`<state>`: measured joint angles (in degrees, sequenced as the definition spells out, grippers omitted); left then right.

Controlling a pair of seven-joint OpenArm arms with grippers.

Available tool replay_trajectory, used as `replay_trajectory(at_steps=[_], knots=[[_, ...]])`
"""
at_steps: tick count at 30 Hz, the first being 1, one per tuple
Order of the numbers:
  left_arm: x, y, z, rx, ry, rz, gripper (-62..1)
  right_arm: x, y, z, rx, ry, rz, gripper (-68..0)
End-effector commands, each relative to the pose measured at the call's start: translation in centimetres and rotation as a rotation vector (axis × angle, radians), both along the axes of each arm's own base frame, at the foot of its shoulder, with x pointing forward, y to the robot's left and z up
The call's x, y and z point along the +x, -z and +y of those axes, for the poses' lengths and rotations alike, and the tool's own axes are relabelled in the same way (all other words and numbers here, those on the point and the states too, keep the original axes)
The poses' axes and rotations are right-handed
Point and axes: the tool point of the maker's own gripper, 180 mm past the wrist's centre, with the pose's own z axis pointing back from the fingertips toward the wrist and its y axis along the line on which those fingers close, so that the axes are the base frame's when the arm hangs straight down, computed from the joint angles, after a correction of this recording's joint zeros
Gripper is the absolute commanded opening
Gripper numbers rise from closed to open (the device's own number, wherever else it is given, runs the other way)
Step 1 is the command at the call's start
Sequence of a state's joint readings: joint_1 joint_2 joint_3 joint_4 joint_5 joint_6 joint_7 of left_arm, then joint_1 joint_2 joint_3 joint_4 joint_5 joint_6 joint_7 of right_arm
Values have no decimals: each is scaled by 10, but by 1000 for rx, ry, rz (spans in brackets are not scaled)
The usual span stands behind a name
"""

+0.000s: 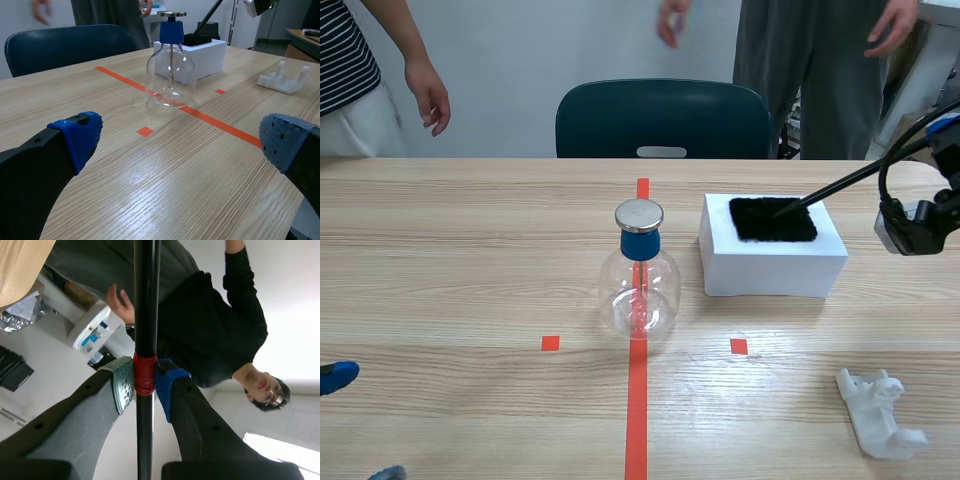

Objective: Do the electroscope experiment. rub the rod on the fur

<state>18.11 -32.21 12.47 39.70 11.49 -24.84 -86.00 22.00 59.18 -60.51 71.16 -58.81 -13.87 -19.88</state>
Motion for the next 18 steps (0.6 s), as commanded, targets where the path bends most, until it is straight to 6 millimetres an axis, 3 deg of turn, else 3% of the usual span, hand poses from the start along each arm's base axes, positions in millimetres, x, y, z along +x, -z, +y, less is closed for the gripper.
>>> replay_trajectory(at_steps=[1, 5, 13, 18], knots=[[1, -11, 0, -44, -8, -44, 14, 2, -8, 3, -19, -39, -8, -675], [1, -11, 0, -44, -8, -44, 14, 5, -9, 9, 31, -24, -33, -675], [1, -11, 0, -44, -8, -44, 14, 0, -16, -22, 12, 19, -1, -675], [1, -11, 0, -44, -8, -44, 14, 1, -7, -4, 53, -15, 21, -675]])
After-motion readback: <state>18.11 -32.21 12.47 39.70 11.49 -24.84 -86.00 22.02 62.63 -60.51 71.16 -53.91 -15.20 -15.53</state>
